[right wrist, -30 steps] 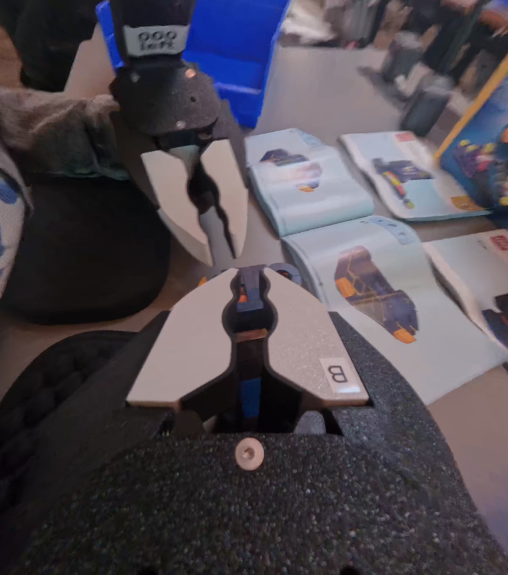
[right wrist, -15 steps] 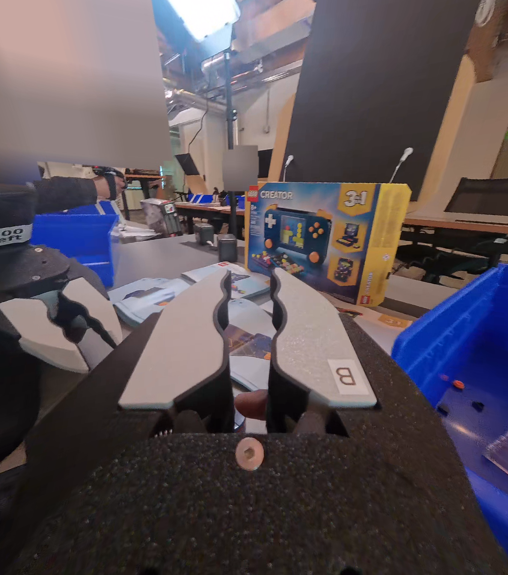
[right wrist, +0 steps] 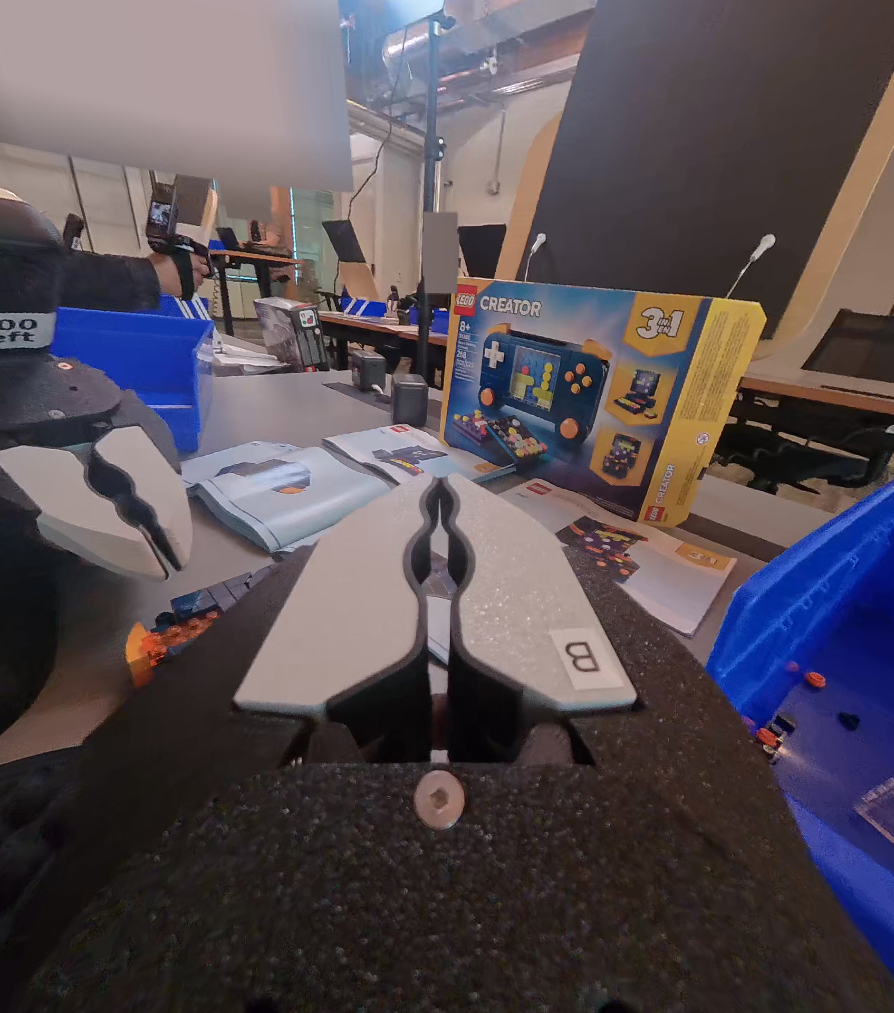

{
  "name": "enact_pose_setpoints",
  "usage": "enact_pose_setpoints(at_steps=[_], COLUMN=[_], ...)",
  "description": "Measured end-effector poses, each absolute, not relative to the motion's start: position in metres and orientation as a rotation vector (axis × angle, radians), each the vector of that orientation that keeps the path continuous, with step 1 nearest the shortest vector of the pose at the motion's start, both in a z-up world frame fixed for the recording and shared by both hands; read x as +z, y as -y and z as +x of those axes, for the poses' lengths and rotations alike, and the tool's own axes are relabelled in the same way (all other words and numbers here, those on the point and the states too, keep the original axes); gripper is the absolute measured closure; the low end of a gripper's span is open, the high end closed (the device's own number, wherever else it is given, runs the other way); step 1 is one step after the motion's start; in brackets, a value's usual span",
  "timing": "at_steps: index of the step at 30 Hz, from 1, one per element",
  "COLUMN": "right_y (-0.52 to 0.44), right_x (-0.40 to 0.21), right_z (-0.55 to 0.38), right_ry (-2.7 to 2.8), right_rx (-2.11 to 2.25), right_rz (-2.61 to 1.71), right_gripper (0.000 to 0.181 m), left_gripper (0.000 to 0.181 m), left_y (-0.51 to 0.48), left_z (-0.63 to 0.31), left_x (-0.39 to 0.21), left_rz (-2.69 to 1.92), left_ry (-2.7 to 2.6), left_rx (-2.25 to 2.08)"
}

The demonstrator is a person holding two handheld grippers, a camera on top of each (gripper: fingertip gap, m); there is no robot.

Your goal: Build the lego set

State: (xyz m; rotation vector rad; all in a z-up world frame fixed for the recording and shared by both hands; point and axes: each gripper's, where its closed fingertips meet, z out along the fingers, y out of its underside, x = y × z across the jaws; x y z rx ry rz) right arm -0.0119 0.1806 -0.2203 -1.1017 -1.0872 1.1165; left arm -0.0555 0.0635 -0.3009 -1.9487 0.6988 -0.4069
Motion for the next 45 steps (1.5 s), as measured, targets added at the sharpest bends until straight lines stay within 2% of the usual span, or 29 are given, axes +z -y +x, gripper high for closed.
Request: enact_pose_setpoints(at_steps=[3, 8, 13, 20, 23, 24, 25, 27, 30, 31, 32, 33, 34, 38, 42, 45], right_y=[-0.181, -0.179, -0.183, -0.177, -0.159, -0.153, -0.148, -0.143, -0.170, -0.186, -0.204, -0.222, -0.237, -0.290, -0.344, -0.385], right_x=[-0.224, -0.228, -0.232, -0.233, -0.243, -0.252, -0.260, -0.276, -0.277, -0.270, -0.259, -0.245, -0.230, -0.205, -0.230, -0.258], right_z=[-0.014, -0.018, -0.017, -0.018, -0.017, -0.014, -0.007, 0.016, 0.058, 0.071, 0.083, 0.092, 0.099, 0.106, 0.093, 0.073], right_ry=[1.103, 1.126, 1.112, 1.174, 1.363, 1.450, 1.539, 1.707, 1.812, 1.825, 1.825, 1.839, 1.864, 2.064, 2.308, 2.414], right_rx=[1.109, 1.112, 1.159, 1.164, 1.238, 1.257, 1.264, 1.209, 0.926, 0.833, 0.745, 0.685, 0.650, 0.523, 0.338, 0.226], right_rz=[-1.113, -1.114, -1.182, -1.184, -1.329, -1.436, -1.557, -1.773, -1.887, -1.883, -1.860, -1.809, -1.739, -1.612, -1.592, -1.572], right_gripper=[0.181, 0.181, 0.181, 0.181, 0.181, 0.176, 0.154, 0.125, 0.109, 0.120, 0.139, 0.169, 0.181, 0.181, 0.167, 0.165], left_gripper=[0.172, 0.172, 0.181, 0.181, 0.181, 0.181, 0.181, 0.179, 0.178, 0.178, 0.177, 0.177, 0.177, 0.179, 0.179, 0.179], left_y=[-0.067, -0.073, -0.070, -0.071, -0.071, -0.072, -0.072, -0.072, -0.073, -0.073, -0.073, -0.073, -0.074, -0.076, -0.076, -0.077], left_z=[-0.061, -0.081, -0.075, -0.073, -0.073, -0.073, -0.073, -0.074, -0.075, -0.076, -0.076, -0.077, -0.078, -0.081, -0.084, -0.086], left_x=[-0.294, -0.272, -0.281, -0.284, -0.285, -0.285, -0.285, -0.285, -0.283, -0.283, -0.282, -0.281, -0.280, -0.278, -0.274, -0.273], left_rz=[-1.905, -1.758, -1.776, -1.783, -1.791, -1.793, -1.794, -1.794, -1.786, -1.782, -1.776, -1.770, -1.763, -1.755, -1.716, -1.702], left_ry=[-0.654, -0.557, -0.668, -0.699, -0.698, -0.699, -0.697, -0.687, -0.678, -0.674, -0.669, -0.663, -0.658, -0.640, -0.625, -0.630], left_rx=[-0.381, -0.268, -0.212, -0.186, -0.182, -0.183, -0.184, -0.181, -0.176, -0.171, -0.165, -0.157, -0.147, -0.131, -0.094, -0.060])
